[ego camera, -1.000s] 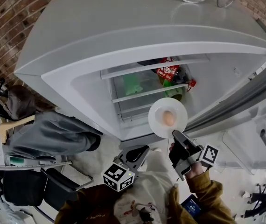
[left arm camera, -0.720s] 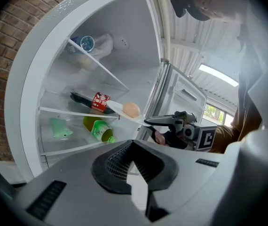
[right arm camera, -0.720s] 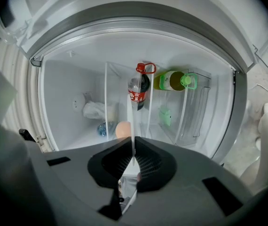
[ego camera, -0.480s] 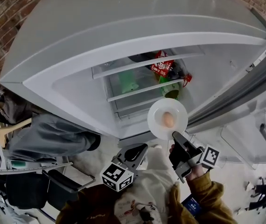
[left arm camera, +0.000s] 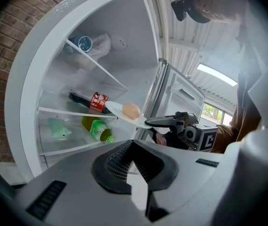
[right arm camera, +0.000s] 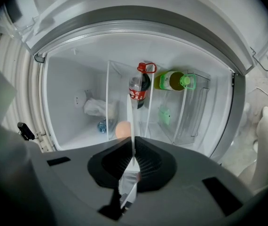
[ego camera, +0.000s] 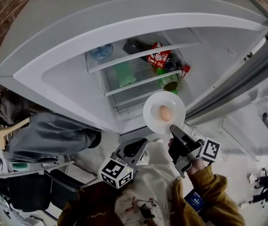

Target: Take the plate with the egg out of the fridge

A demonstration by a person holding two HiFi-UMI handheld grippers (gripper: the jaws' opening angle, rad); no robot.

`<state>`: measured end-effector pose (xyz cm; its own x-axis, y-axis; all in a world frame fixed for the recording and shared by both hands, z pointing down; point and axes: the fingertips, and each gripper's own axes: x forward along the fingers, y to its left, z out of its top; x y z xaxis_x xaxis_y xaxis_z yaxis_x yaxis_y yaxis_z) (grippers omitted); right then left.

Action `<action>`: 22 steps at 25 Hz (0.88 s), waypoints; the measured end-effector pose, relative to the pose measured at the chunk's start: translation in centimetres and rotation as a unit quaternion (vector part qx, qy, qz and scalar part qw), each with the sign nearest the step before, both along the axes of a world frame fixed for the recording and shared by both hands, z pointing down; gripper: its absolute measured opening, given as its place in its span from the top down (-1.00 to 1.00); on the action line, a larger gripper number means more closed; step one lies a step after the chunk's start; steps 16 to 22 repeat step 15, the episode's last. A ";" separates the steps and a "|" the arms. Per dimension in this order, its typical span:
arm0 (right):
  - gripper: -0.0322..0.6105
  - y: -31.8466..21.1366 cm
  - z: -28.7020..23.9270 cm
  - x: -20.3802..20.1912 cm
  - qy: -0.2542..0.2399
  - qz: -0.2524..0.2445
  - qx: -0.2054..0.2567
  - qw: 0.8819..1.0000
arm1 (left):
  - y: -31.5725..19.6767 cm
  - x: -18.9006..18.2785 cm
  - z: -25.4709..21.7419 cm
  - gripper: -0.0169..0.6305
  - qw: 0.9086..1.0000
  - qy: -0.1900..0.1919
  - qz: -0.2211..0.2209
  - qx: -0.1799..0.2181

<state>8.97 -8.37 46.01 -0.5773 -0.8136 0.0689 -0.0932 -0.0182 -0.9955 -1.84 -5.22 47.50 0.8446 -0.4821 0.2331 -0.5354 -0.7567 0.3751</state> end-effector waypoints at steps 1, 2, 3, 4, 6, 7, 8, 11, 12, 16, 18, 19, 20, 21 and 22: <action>0.83 0.0 -0.1 -0.1 0.000 -0.002 0.000 1.000 | -0.1 -0.1 0.0 0.92 1.000 0.000 -0.002 0.000; 0.83 -0.1 -0.1 -0.2 -0.001 -0.003 0.000 1.000 | -0.1 -0.2 0.1 0.92 1.000 0.000 -0.003 -0.001; 0.83 -0.1 -0.1 -0.3 -0.001 -0.004 0.000 1.000 | -0.1 -0.3 0.1 0.92 1.000 0.000 -0.005 -0.001; 0.83 -0.1 -0.1 -0.4 -0.001 -0.004 0.000 1.000 | -0.1 -0.4 0.1 0.92 1.000 0.000 -0.006 -0.002; 0.83 -0.1 0.1 -0.5 0.000 -0.004 -0.002 1.000 | -0.1 -0.6 0.1 0.92 1.000 0.001 -0.008 -0.001; 0.83 -0.2 0.1 -0.5 0.000 -0.004 -0.003 1.000 | -0.1 -0.7 0.0 0.92 1.000 0.001 -0.009 -0.001; 0.83 -0.2 0.2 -0.6 0.000 -0.004 -0.004 1.000 | -0.1 -0.7 0.0 0.92 1.000 0.001 -0.010 -0.001; 0.83 -0.3 0.3 -0.6 0.001 -0.005 -0.006 1.000 | -0.2 -0.8 0.0 0.92 1.000 0.002 -0.013 -0.002; 0.83 -0.4 0.3 -0.6 0.001 -0.006 -0.006 1.000 | -0.3 -0.8 0.0 0.93 1.000 0.003 -0.013 -0.003; 0.83 -0.4 0.4 -0.6 0.001 -0.006 -0.009 1.000 | -0.3 -0.8 0.1 0.92 1.000 0.003 -0.013 -0.005; 0.83 -0.4 0.4 -0.6 0.001 -0.006 -0.009 1.000 | -0.3 -0.8 0.1 0.92 1.000 0.003 -0.013 -0.005; 0.83 -0.4 0.4 -0.6 0.001 -0.006 -0.009 1.000 | -0.3 -0.8 0.1 0.92 1.000 0.003 -0.013 -0.005; 0.83 -0.4 0.4 -0.6 0.001 -0.006 -0.009 1.000 | -0.3 -0.8 0.1 0.92 1.000 0.003 -0.013 -0.005; 0.83 -0.4 0.4 -0.6 0.001 -0.006 -0.009 1.000 | -0.3 -0.8 0.1 0.92 1.000 0.003 -0.013 -0.005; 0.83 -0.4 0.4 -0.6 0.001 -0.006 -0.009 1.000 | -0.3 -0.8 0.1 0.92 1.000 0.003 -0.013 -0.005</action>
